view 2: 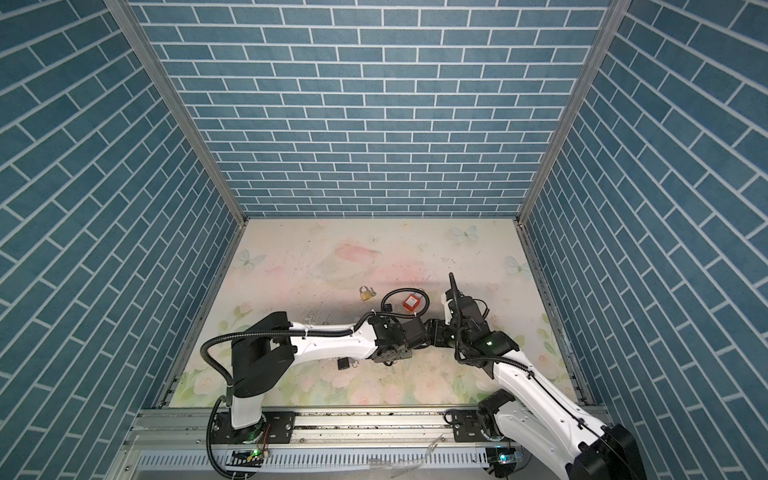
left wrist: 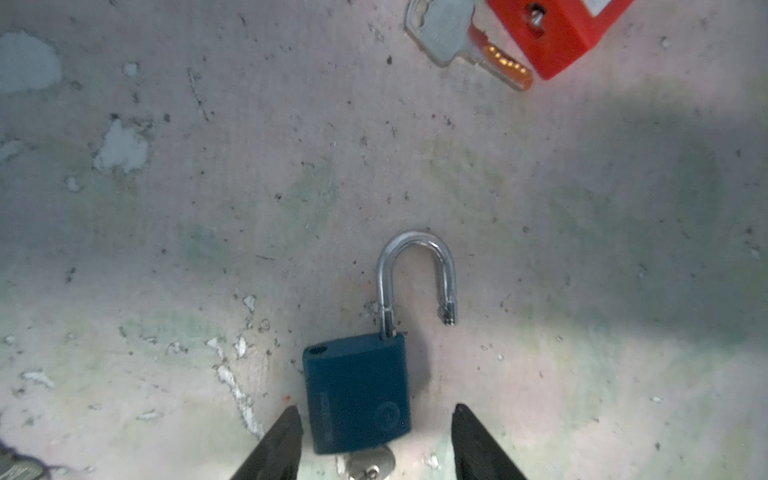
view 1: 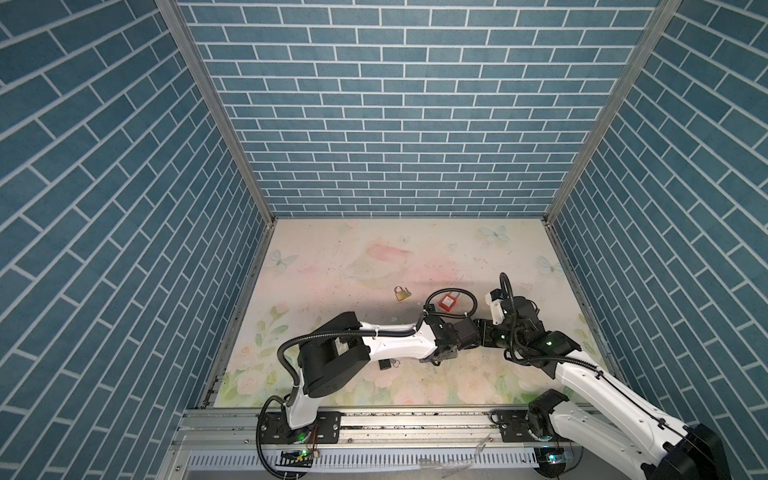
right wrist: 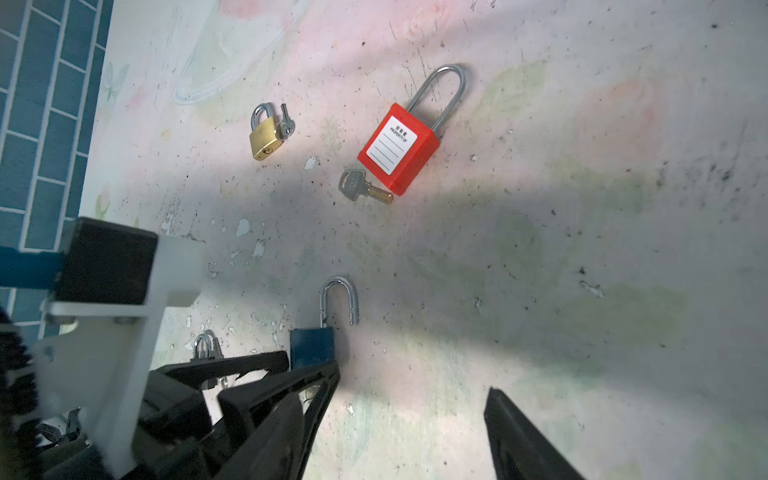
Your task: Lock with the key
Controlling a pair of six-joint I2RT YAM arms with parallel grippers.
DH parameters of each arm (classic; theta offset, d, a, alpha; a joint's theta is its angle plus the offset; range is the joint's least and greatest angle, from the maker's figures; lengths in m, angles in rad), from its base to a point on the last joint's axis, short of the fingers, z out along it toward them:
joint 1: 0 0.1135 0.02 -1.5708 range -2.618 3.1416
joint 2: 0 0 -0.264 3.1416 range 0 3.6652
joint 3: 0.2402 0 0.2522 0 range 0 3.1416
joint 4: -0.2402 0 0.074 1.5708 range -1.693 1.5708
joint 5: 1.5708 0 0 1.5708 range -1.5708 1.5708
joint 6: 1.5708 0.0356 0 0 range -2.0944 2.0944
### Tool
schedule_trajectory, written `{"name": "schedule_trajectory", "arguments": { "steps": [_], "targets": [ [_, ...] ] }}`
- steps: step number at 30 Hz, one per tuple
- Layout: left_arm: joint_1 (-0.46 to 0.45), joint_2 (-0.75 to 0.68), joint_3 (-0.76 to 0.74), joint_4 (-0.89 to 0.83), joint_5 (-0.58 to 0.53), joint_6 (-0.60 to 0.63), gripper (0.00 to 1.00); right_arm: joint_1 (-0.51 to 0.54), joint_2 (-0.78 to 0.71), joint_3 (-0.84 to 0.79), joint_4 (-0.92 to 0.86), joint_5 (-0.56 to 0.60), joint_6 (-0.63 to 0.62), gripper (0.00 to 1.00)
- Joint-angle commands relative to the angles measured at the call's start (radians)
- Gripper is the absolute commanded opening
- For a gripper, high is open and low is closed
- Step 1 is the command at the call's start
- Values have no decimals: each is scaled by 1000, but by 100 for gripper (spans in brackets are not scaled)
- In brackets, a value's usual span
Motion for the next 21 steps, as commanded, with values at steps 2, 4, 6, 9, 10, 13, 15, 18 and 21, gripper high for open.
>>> {"name": "schedule_trajectory", "arguments": {
  "steps": [2,4,6,9,10,13,15,18,21],
  "targets": [
    [15,56,67,-96,-25,23,56,-6,-28,-12,-2,8,-18,70],
    [17,76,87,-115,-25,24,53,-7,-37,-16,-1,12,-18,70],
    [19,92,111,-142,-28,20,50,-8,-44,-17,-1,15,-18,70],
    [19,111,152,-187,-37,19,45,-10,-45,-16,-1,20,-20,70],
    [18,116,163,-201,-40,18,44,-10,-45,-14,-2,20,-19,70],
    [13,137,199,-230,-43,25,44,-10,-45,-12,1,21,-21,70],
    [12,154,226,-259,-41,26,44,-11,-45,-10,3,21,-22,70],
    [9,178,256,-283,-34,35,44,-11,-45,-6,4,21,-22,70],
    [9,184,262,-283,-28,41,43,-11,-45,3,0,27,-22,70]
  ]
}}
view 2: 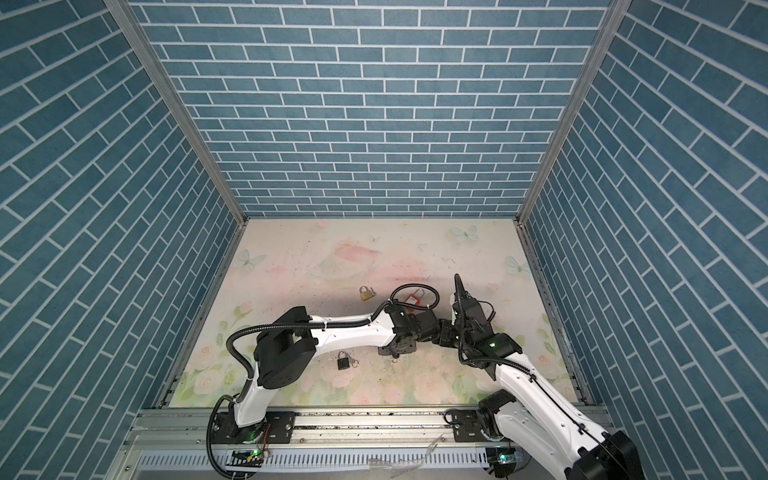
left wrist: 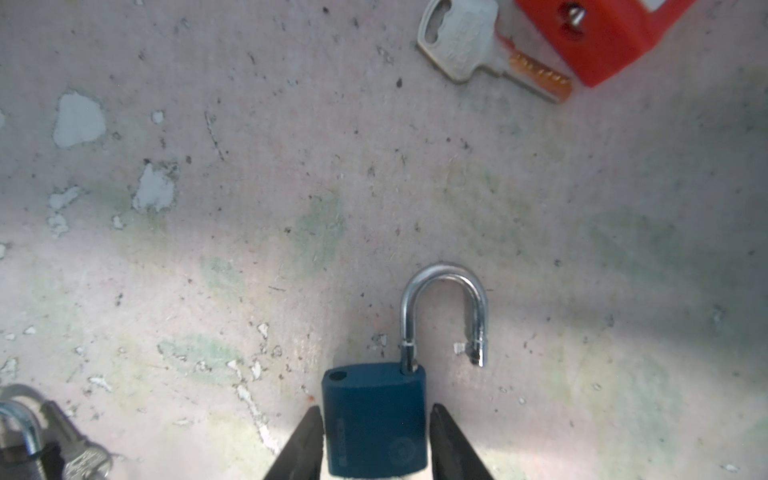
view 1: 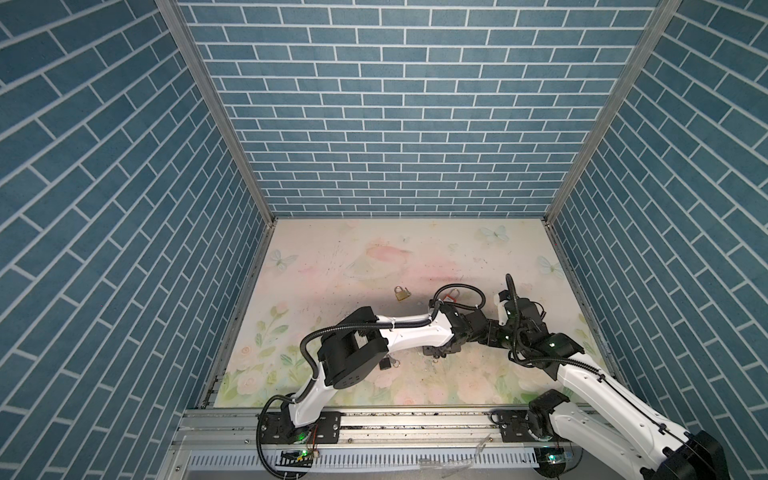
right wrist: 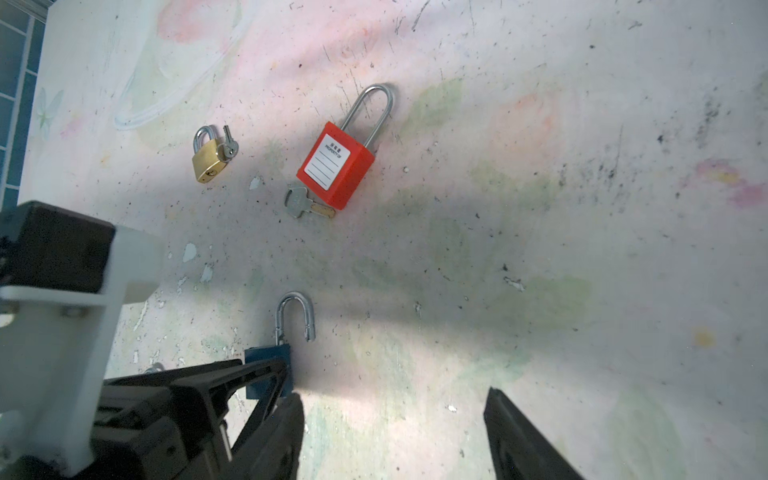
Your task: Lock with the key
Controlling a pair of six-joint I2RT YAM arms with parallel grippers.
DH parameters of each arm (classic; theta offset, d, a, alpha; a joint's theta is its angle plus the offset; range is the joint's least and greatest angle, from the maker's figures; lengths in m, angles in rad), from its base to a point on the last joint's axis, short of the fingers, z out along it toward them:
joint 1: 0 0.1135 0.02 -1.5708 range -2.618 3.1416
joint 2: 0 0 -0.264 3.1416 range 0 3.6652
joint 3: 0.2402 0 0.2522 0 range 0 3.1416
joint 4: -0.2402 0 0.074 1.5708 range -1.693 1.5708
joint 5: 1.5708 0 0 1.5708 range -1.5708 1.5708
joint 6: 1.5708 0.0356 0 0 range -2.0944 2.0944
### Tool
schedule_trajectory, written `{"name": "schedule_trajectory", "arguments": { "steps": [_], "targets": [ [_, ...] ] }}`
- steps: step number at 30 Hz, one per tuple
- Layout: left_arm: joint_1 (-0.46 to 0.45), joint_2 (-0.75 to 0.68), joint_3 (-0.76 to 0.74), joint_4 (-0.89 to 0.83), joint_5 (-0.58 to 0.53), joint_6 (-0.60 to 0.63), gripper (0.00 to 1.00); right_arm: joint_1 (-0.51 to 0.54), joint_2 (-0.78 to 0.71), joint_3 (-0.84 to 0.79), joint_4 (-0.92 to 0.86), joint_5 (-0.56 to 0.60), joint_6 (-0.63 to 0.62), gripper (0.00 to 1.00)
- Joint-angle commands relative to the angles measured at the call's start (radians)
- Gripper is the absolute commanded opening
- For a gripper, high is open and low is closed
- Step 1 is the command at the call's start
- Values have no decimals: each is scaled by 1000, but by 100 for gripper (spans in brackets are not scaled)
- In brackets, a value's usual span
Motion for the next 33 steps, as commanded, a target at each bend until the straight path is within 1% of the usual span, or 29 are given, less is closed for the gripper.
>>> {"name": "schedule_trajectory", "arguments": {
  "steps": [1,2,7,9,13,18,19,22,24,25,27,31,33],
  "targets": [
    [-7,44,21,-22,-22,13,40,17,-21,23,35,-57,-20,70],
    [-6,44,18,-16,-18,16,33,17,-22,27,31,-53,-18,70],
    [-1,5,-25,61,-4,77,19,16,-32,48,13,-40,-9,69],
    [5,-27,-56,124,2,135,15,16,-37,66,-3,-28,-6,69],
    [14,-128,-150,272,-2,262,10,16,-49,121,-38,-2,-3,69],
    [43,-301,-345,539,27,472,7,14,-61,211,-91,35,3,69],
    [51,-328,-377,570,28,498,7,14,-63,225,-100,39,3,69],
    [92,-419,-493,716,94,613,5,11,-68,274,-138,48,6,68],
    [123,-483,-581,849,192,708,5,8,-69,308,-166,33,10,68],
    [136,-511,-611,883,210,737,5,5,-70,321,-175,14,10,68],
    [175,-570,-680,991,304,824,4,-1,-63,355,-207,-50,7,67],
    [234,-631,-704,1037,437,1005,4,-9,-29,432,-289,-196,-6,65],
    [244,-643,-681,1010,501,1142,4,-10,-1,473,-336,-272,-9,65]
  ]
}}
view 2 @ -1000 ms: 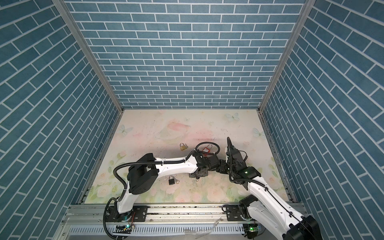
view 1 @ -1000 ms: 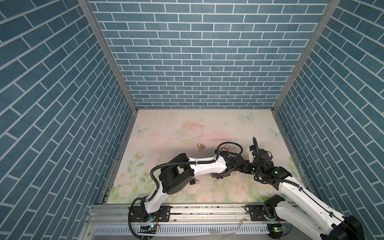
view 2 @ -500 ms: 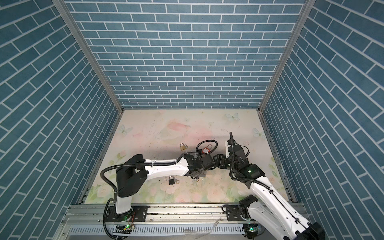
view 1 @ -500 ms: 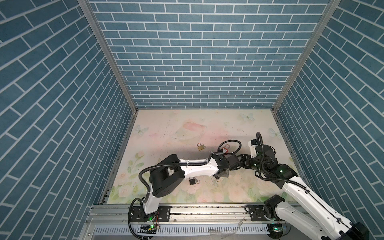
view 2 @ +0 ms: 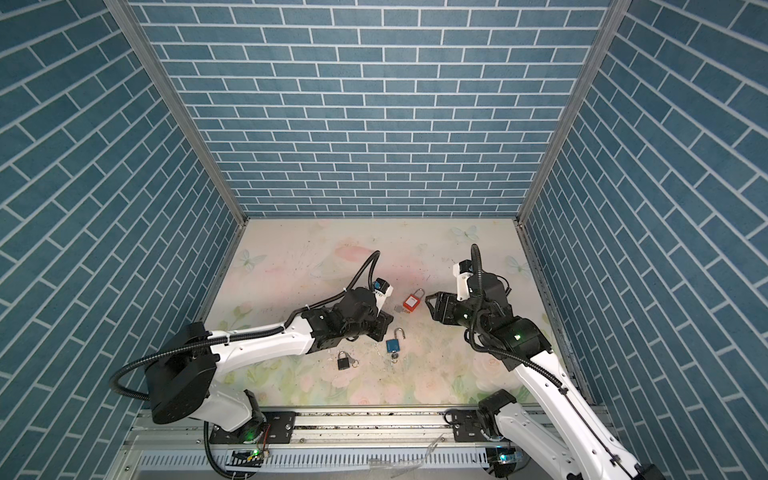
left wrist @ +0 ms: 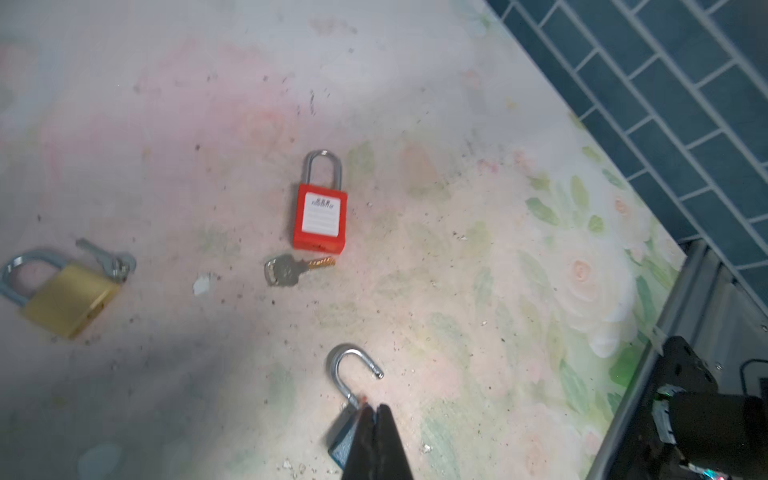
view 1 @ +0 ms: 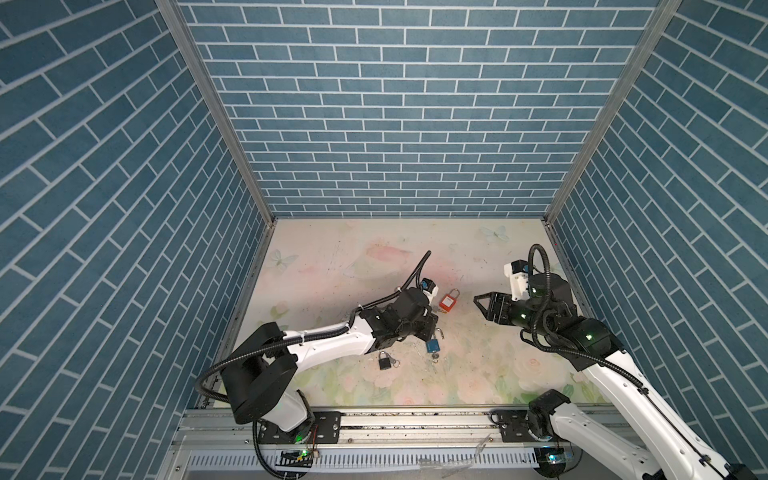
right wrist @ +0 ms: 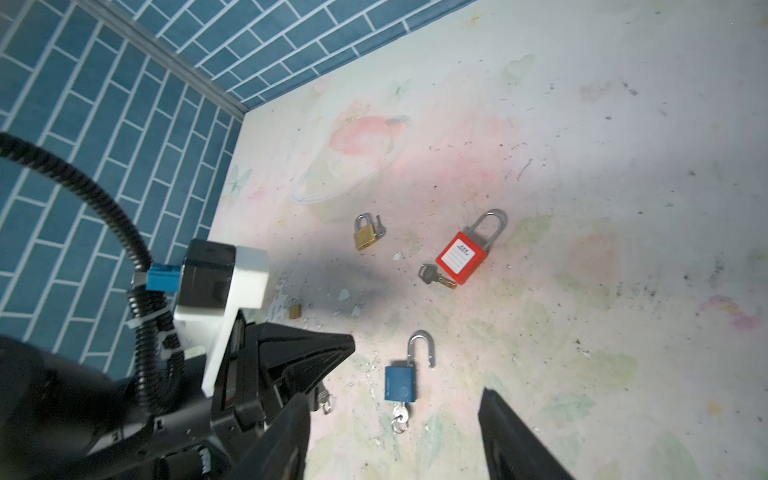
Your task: Lock with the key
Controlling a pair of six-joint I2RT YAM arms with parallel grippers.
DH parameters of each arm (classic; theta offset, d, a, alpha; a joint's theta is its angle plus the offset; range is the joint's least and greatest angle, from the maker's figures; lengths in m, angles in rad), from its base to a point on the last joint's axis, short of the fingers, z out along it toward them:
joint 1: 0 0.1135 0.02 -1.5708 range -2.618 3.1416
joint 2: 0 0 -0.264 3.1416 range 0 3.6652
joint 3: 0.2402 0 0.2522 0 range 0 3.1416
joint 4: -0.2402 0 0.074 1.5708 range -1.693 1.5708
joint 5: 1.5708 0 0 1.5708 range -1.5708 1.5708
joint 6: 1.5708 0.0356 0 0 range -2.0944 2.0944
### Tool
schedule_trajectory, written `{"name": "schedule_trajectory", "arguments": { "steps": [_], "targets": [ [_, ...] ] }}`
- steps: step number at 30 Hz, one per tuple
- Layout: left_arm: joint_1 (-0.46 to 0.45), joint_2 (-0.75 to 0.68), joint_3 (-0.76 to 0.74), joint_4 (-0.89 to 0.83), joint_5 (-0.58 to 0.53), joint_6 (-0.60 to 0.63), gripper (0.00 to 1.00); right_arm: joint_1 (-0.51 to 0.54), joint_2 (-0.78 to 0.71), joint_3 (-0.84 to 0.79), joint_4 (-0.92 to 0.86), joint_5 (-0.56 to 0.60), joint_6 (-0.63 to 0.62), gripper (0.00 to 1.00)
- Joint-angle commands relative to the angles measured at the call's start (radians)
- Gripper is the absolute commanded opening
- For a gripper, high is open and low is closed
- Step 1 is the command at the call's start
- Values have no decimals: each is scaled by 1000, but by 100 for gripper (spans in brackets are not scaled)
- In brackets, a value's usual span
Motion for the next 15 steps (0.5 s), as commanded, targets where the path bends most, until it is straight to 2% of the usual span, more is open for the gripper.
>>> {"name": "schedule_trajectory", "arguments": {
  "steps": [1,3,5,6,7,8,10,11,15],
  "targets": [
    [14,-29,32,58,162,306,3,-5,38,67,-123,-176,-9,65],
    [14,-31,59,9,179,416,3,-7,70,102,-163,-241,-18,63],
    [16,-21,91,-43,135,438,7,-7,89,125,-192,-251,-20,63],
    [19,-12,114,-73,99,421,14,-7,94,133,-203,-237,-23,63],
    [18,-5,128,-98,50,382,27,-7,97,138,-208,-215,-26,63],
    [17,5,139,-124,-13,323,39,-7,94,141,-209,-185,-27,64],
    [17,20,149,-163,-99,182,47,-7,88,135,-199,-124,-33,64],
    [15,25,150,-186,-152,56,54,-7,84,126,-185,-91,-35,65],
    [2,69,166,-327,-249,-394,59,-8,80,72,-131,1,-61,68]
  ]
}}
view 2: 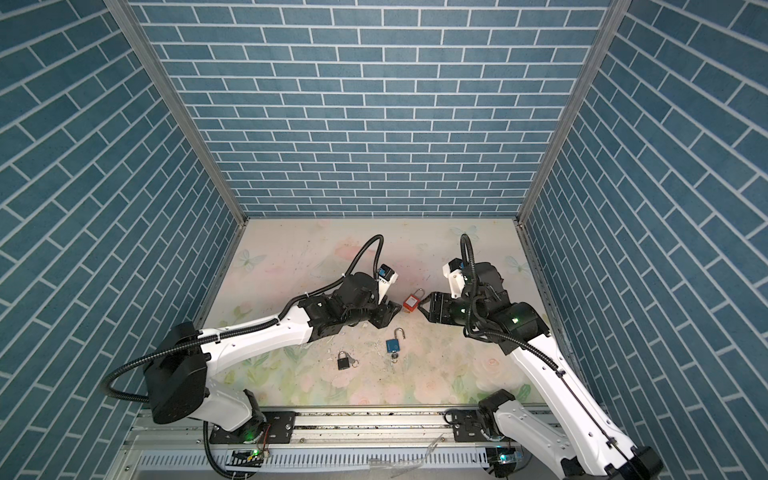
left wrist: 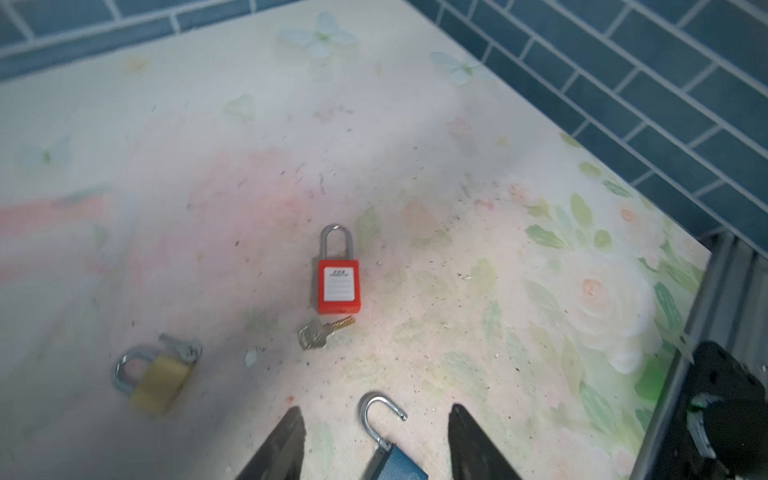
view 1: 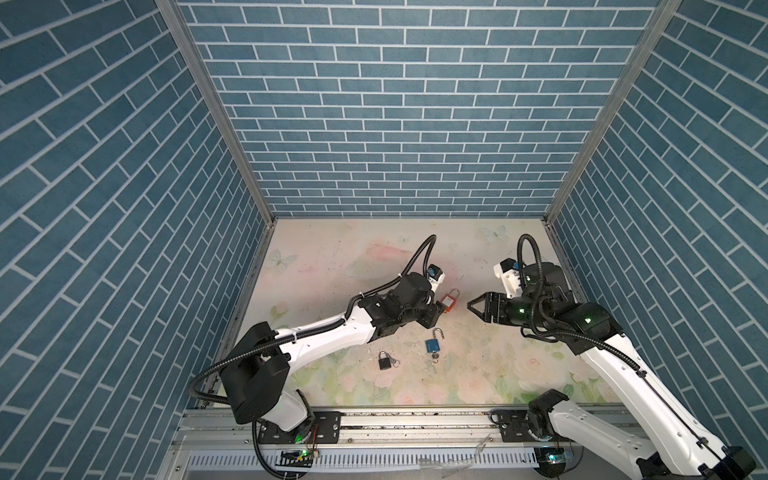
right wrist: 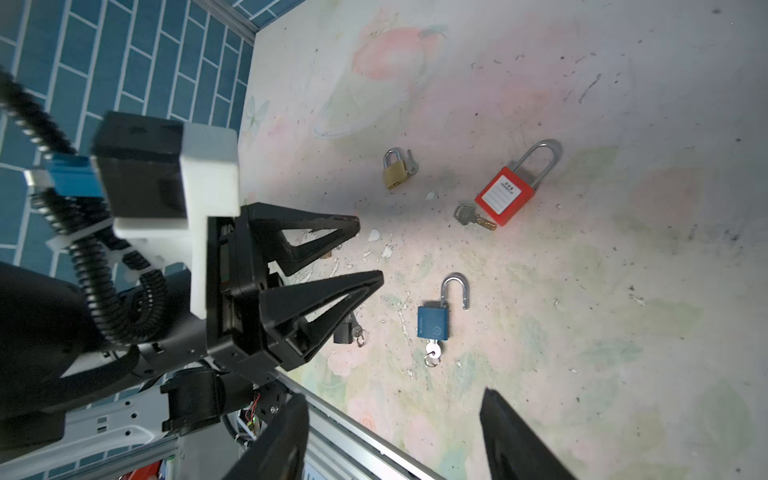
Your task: Lock with the key
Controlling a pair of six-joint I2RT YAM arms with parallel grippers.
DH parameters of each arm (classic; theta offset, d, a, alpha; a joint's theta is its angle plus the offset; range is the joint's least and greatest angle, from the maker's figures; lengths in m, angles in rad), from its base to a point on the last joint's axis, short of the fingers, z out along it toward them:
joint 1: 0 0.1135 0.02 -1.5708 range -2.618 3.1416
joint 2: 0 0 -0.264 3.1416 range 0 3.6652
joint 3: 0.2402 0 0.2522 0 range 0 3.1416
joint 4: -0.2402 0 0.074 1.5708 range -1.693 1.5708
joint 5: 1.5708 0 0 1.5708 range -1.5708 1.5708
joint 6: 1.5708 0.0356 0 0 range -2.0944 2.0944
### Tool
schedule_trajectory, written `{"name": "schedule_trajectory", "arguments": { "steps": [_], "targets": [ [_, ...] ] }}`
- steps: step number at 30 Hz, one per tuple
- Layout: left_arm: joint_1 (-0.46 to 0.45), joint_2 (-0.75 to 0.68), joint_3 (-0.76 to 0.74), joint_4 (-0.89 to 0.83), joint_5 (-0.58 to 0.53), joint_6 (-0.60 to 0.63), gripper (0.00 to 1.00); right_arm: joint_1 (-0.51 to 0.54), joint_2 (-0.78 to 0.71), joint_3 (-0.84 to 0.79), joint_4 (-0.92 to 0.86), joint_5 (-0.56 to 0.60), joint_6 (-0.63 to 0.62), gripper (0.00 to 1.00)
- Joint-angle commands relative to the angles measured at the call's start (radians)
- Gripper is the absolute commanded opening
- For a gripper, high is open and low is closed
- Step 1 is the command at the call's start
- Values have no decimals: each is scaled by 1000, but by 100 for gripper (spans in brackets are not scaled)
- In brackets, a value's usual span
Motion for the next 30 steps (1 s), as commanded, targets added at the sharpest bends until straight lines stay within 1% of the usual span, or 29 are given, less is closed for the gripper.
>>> {"name": "schedule_trajectory", "arguments": {
  "steps": [1,3,5,7,8,10,12,16,19,21,24,30],
  "targets": [
    [-14,59,31,-185,-130,-447,60,-4,-12,-43,25,109,-54,68],
    [-35,94,63,-248,-141,-591,61,-4,-13,-73,46,144,-69,69],
    [-75,124,108,-292,-181,-665,63,-4,-23,-102,71,163,-79,69],
    [-122,163,172,-341,-240,-684,65,-4,-41,-132,99,179,-83,69],
    [-138,189,212,-385,-266,-701,68,-4,-52,-145,112,187,-84,69],
    [-148,235,265,-447,-273,-732,75,-4,-73,-163,126,202,-87,70],
    [-150,265,289,-488,-274,-779,77,-4,-92,-174,132,217,-94,70],
    [-151,301,292,-536,-274,-877,78,-4,-116,-183,131,239,-115,70],
    [-154,354,319,-563,-246,-896,78,-6,-121,-193,136,240,-128,70],
    [-157,393,339,-553,-205,-873,78,-6,-118,-201,144,233,-137,70],
    [-168,442,370,-567,-186,-861,77,-6,-113,-210,153,231,-148,70],
    [-175,514,425,-638,-146,-874,71,-5,-106,-217,167,235,-165,70]
  ]
}}
